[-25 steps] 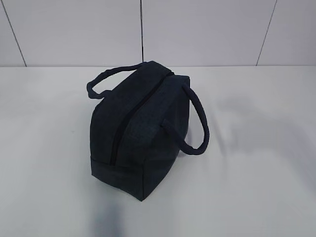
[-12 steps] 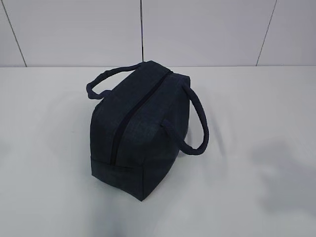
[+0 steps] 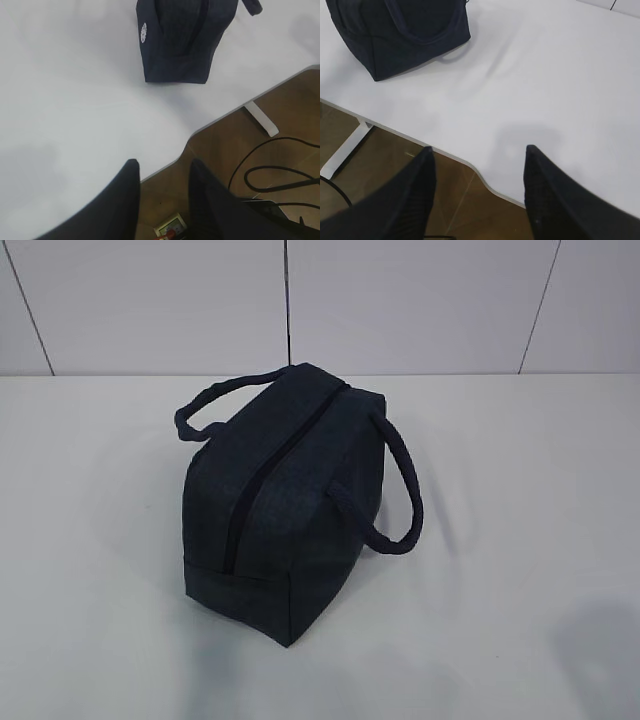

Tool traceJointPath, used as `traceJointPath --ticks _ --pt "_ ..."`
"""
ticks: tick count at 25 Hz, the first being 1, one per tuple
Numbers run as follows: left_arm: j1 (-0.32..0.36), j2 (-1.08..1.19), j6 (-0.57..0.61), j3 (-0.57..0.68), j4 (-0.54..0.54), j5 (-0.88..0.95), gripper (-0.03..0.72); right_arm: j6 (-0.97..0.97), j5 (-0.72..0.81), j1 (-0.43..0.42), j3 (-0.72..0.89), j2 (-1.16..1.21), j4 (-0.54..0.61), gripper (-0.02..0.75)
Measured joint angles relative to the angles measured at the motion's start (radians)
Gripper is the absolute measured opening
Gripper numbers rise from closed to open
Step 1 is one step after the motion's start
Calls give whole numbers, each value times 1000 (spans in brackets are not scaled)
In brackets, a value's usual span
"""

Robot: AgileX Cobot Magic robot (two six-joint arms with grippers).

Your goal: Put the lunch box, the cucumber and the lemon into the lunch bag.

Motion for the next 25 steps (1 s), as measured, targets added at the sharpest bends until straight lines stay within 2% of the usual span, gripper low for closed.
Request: traceJointPath --ticks 9,15,25 --pt "0 -236 8 171 2 -19 237 6 19 0 61 -45 -37 440" --pt "0 -283 9 208 35 -93 237 14 -34 0 90 -45 -74 440" --pt "0 -283 9 210 40 -105 237 27 -42 0 92 -45 -85 439"
